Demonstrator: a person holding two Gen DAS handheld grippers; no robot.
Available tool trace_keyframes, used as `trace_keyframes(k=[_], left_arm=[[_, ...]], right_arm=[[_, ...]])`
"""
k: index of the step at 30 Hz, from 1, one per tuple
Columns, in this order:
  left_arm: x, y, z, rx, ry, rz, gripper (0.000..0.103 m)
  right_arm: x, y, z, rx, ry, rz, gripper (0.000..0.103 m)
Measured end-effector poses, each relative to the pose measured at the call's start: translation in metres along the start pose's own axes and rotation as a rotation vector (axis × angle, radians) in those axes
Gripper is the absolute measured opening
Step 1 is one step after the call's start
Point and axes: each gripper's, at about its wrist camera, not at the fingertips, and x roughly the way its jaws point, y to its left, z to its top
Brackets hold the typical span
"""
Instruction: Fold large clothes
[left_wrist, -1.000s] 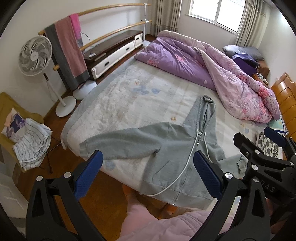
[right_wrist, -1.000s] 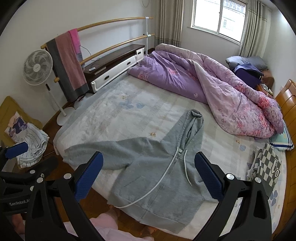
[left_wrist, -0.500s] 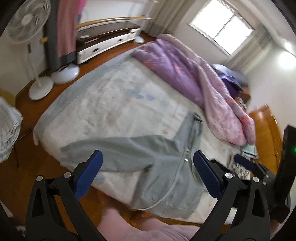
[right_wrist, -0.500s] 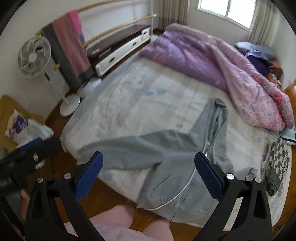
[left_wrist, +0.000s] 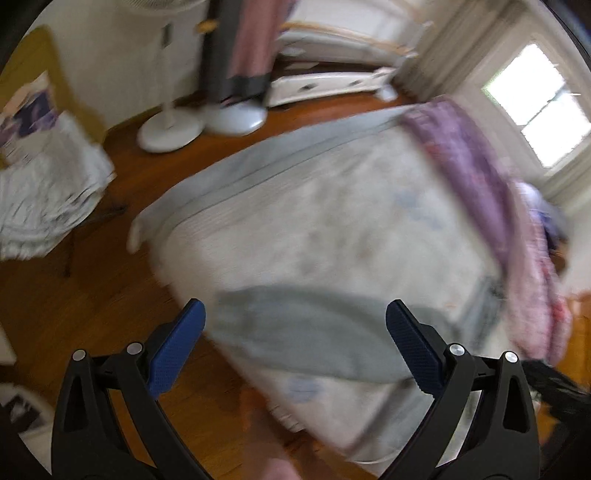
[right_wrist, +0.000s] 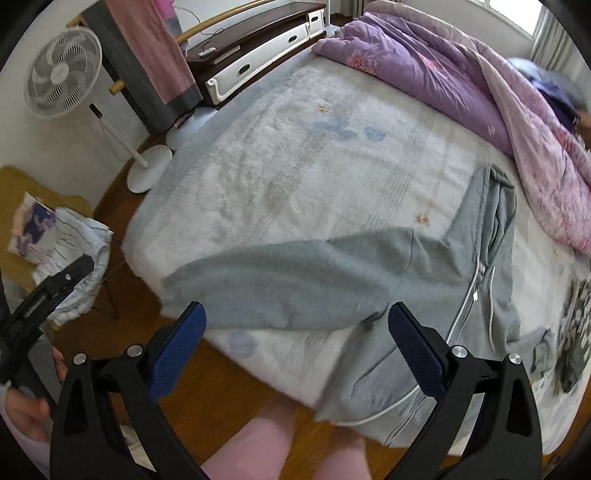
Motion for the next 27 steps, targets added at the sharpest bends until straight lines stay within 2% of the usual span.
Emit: trace_keyframes(k=[3, 7, 10, 11, 13, 15, 18, 22, 24, 27], left_arm=[[0.052, 0.033, -0.003, -0.003, 0.105, 0.058, 0.098], [0.120, 0.072, -0.009, -0.044, 0.206, 0.155, 0.097], [0.167, 0.091, -0.019, -0.096, 0.310, 0.113, 0.096], [0.183, 0.095, -0.024, -0.121, 0.349, 0.093, 0.091], [0.204, 0.097, -0.034, -0.144, 0.400, 0.053, 0.078], [0.220, 0.096, -0.042, -0.172, 0.443, 0.023, 0.076], [0.231, 0.095, -0.045, -0.209, 0.451, -0.017, 0.056], [0.216, 0.090, -0.034, -0.200, 0.447, -0.020, 0.019], [0.200, 0.082, -0.025, -0.179, 0.433, -0.032, 0.015], [0.163, 0.053, -0.005, -0.058, 0.372, 0.022, 0.015]], right_arm=[[0.022, -0.002, -0.002, -0.015, 0.009, -0.029, 0.094], [0.061, -0.011, -0.008, -0.016, 0.097, -0.083, 0.092], [0.092, -0.018, -0.018, -0.048, 0.184, -0.176, 0.092], [0.102, -0.021, -0.021, -0.054, 0.218, -0.199, 0.092], [0.113, -0.027, -0.028, -0.045, 0.254, -0.211, 0.092], [0.120, -0.033, -0.033, -0.031, 0.279, -0.193, 0.092], [0.129, -0.039, -0.038, -0.021, 0.308, -0.191, 0.092], [0.131, -0.041, -0.038, -0.031, 0.315, -0.207, 0.092], [0.130, -0.046, -0.036, -0.022, 0.291, -0.200, 0.092], [0.128, -0.062, -0.034, -0.005, 0.243, -0.208, 0.089]])
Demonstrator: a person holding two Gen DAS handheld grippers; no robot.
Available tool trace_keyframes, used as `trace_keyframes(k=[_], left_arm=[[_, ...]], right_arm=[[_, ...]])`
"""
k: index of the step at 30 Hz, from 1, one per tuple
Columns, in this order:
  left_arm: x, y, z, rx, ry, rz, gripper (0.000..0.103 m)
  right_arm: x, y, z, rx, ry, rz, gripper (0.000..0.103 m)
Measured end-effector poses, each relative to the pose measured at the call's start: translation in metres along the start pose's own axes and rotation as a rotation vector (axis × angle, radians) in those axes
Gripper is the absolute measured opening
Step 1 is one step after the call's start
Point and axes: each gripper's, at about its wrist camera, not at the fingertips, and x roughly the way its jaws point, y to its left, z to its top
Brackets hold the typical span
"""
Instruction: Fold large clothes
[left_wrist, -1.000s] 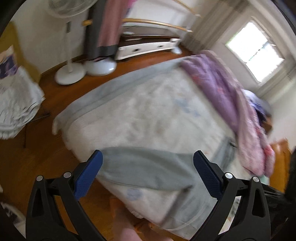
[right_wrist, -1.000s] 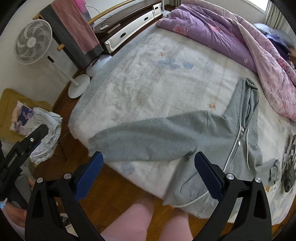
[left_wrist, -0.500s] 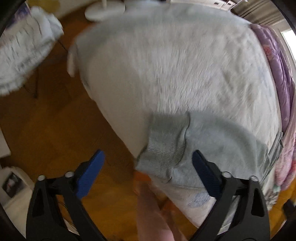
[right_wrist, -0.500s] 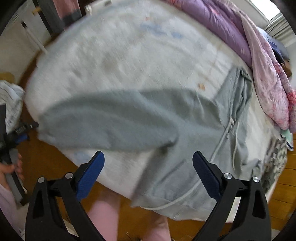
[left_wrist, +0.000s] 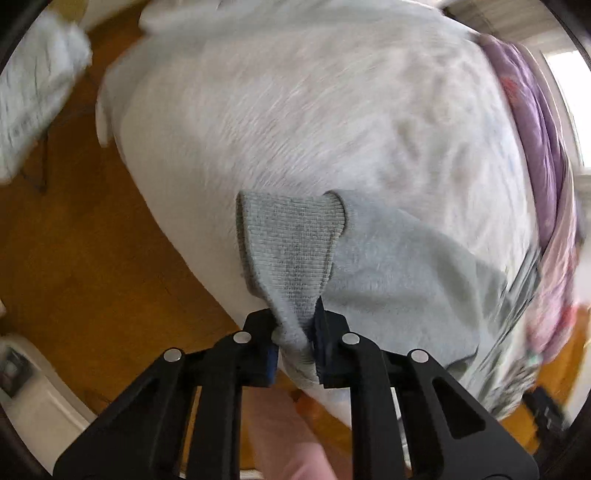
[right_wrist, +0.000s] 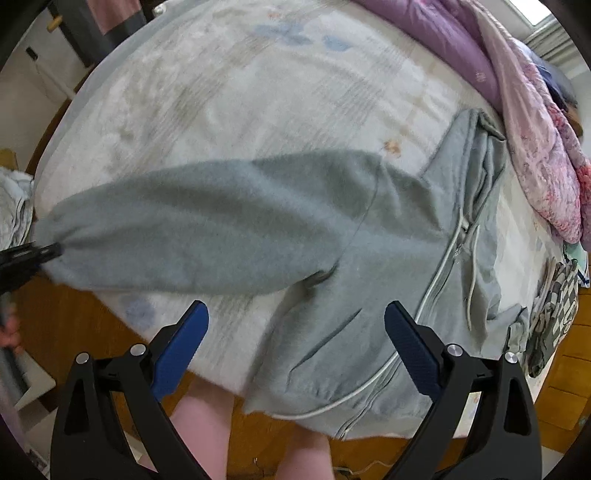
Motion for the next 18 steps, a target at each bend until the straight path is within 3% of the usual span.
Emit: trace_keyframes(k=[2, 4, 6, 9, 14, 18], left_arm=[[-0.024, -0.016, 0.001, 0.036, -0.031, 0.018, 0.015], [-0.049, -0.036, 0.002, 0.071, -0.073, 0.016, 0.015], [-0.076, -0.059, 0.003, 0.106, -0.123, 0.020, 0.015], [-0.108, -0.100, 0.001, 0.151, -0.195, 0.027, 0.015], [-0.157, -0.183, -0.011, 0.244, -0.290, 0.020, 0.014], [-0.181, -0.268, -0.031, 0.365, -0.338, -0.011, 0.014]], right_arm=[[0.005, -0.017, 0.002, 0.033, -0.010, 0.036, 0.072], [0.016, -0.039, 0.004, 0.102, 0.003, 0.121, 0.045], [0.031, -0.066, 0.006, 0.202, 0.011, 0.207, 0.030], [0.054, -0.098, 0.005, 0.311, -0.001, 0.270, 0.010], [0.126, -0.153, 0.002, 0.549, 0.036, 0.465, 0.003], [0.179, -0.166, -0.004, 0.700, 0.088, 0.621, 0.003]])
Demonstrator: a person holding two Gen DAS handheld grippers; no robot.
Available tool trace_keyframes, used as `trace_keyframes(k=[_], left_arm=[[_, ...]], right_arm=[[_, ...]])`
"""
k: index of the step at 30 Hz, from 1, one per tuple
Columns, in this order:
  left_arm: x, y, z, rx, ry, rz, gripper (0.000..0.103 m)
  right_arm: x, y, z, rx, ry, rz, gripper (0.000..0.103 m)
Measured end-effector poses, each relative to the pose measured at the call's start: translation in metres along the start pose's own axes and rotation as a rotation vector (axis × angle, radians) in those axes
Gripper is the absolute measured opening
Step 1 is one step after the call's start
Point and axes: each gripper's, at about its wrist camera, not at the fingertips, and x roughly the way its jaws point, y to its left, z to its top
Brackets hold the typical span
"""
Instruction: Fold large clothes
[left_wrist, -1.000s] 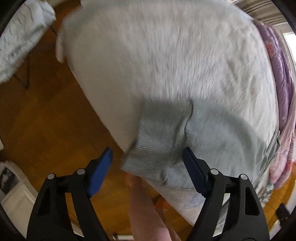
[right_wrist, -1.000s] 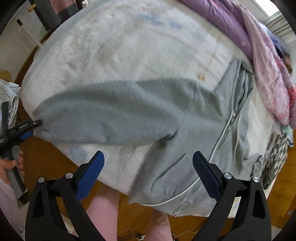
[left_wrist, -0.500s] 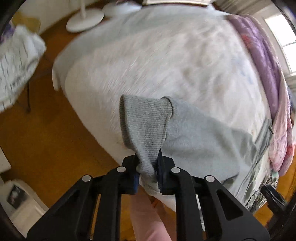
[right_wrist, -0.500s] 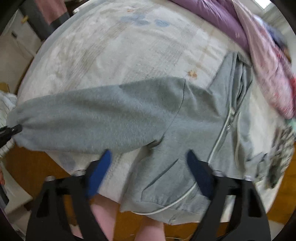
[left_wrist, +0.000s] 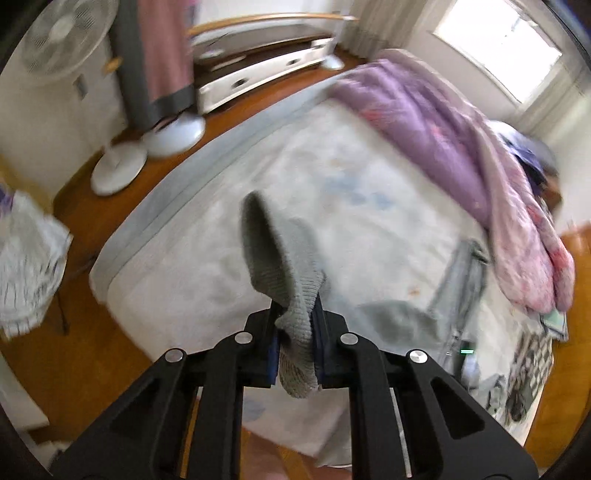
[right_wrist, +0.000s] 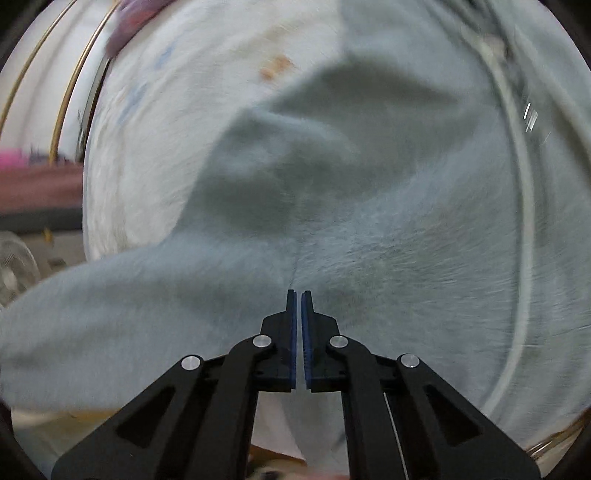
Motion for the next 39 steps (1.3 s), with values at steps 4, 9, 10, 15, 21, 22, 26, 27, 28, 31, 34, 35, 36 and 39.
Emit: trace_keyframes(k=[4, 9, 10, 15, 21, 22, 26, 27, 28, 31, 34, 35, 36, 39], left_arm=[[-0.016, -0.094, 0.004, 0.142, -0.025, -0.078, 0.012], [-0.011, -0.210, -0.010, 0.329, -0.009, -0.218, 0.012], [-0.006, -0.232, -0.015, 0.365, 0.003, -0.256, 0.012], [0.025, -0.341, -0.057, 0.548, 0.087, -0.361, 0.012], [0.079, -0.421, -0.122, 0.737, 0.216, -0.419, 0.012], [0.089, -0.431, -0.134, 0.760, 0.237, -0.421, 0.012], [0.141, -0.463, -0.179, 0.856, 0.335, -0.406, 0.012], [0.156, -0.472, -0.196, 0.886, 0.365, -0.398, 0.012], [0.169, -0.479, -0.209, 0.908, 0.397, -0.390, 0.012], [0.201, -0.489, -0.245, 0.960, 0.465, -0.361, 0.012], [0.235, -0.498, -0.282, 0.999, 0.539, -0.319, 0.012], [0.246, -0.500, -0.296, 1.009, 0.559, -0.314, 0.012], [0.251, -0.500, -0.305, 1.009, 0.574, -0.311, 0.013], [0.269, -0.498, -0.329, 0.995, 0.645, -0.261, 0.058]], right_arm=[[0.041, -0.018, -0.001, 0.088, 0.072, 0.099, 0.001], [0.045, -0.039, -0.003, 0.208, 0.058, 0.224, 0.000], [0.046, -0.041, -0.003, 0.225, 0.062, 0.246, 0.000], [0.046, -0.043, -0.003, 0.247, 0.085, 0.290, 0.000], [0.049, -0.056, -0.016, 0.368, 0.119, 0.411, 0.000], [0.049, -0.058, -0.019, 0.381, 0.123, 0.425, 0.000], [0.038, -0.077, -0.036, 0.485, 0.122, 0.510, 0.002], [0.034, -0.083, -0.041, 0.509, 0.115, 0.525, 0.002], [0.027, -0.094, -0.048, 0.549, 0.105, 0.550, 0.002], [0.003, -0.126, -0.072, 0.651, 0.076, 0.548, 0.005], [-0.028, -0.163, -0.104, 0.762, 0.041, 0.532, 0.005], [-0.037, -0.171, -0.111, 0.791, 0.027, 0.533, 0.005], [-0.047, -0.180, -0.119, 0.825, 0.010, 0.539, 0.005], [-0.092, -0.211, -0.143, 0.904, -0.056, 0.471, 0.006]])
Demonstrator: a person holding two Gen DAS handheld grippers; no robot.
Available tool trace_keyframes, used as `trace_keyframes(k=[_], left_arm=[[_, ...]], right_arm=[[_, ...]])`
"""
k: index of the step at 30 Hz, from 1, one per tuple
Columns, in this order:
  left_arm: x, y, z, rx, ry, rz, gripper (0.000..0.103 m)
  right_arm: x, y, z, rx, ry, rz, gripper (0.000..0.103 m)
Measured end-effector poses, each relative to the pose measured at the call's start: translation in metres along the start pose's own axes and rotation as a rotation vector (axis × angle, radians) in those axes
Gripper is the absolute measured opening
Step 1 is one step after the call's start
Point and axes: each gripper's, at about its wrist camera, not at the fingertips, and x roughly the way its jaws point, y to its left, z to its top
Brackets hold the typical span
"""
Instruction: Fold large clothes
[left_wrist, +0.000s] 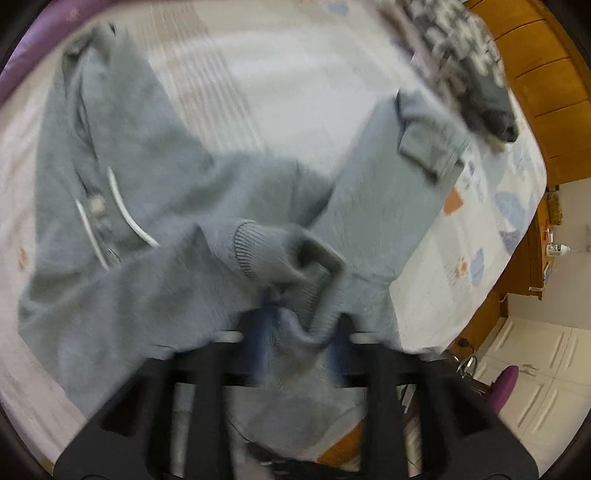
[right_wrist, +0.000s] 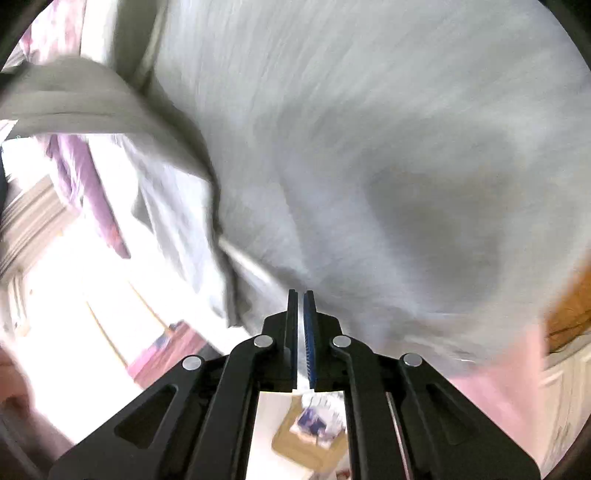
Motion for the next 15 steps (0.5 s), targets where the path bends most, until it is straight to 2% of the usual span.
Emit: trace_keyframes(k=[1, 2, 4, 6, 8, 9, 12, 14, 15], left_arm=[[0.003, 0.000, -0.004, -0.018, 0.023, -0.016, 0.073], [0.003, 0.002, -0.008, -0.035, 0.024, -0.039, 0.074], [-0.005, 0.012, -0.021, -0.079, 0.021, -0.089, 0.074], [-0.014, 0.028, -0.035, -0.113, 0.025, -0.079, 0.074], [-0.022, 0.047, -0.048, -0.141, 0.023, -0.053, 0.075], [-0.025, 0.063, -0.058, -0.168, 0.022, -0.024, 0.075], [-0.028, 0.116, -0.085, -0.286, 0.044, 0.054, 0.075], [-0.023, 0.154, -0.107, -0.413, 0.082, 0.108, 0.075], [-0.019, 0.182, -0.126, -0.520, 0.104, 0.108, 0.075]], right_arm=[[-0.013, 0.000, 0.002, 0.006, -0.021, -0.019, 0.009], [-0.024, -0.009, 0.003, 0.012, -0.037, -0.046, 0.015], [-0.051, -0.007, 0.009, 0.011, -0.077, -0.097, 0.047], [-0.078, 0.008, 0.015, -0.056, -0.155, -0.138, 0.060], [-0.094, 0.014, 0.026, -0.140, -0.197, -0.209, 0.064], [-0.100, 0.033, 0.035, -0.186, -0.218, -0.241, 0.064], [-0.094, 0.058, 0.064, -0.298, -0.261, -0.291, 0.065], [-0.092, 0.077, 0.089, -0.359, -0.276, -0.335, 0.067], [-0.087, 0.085, 0.098, -0.384, -0.283, -0.348, 0.068]])
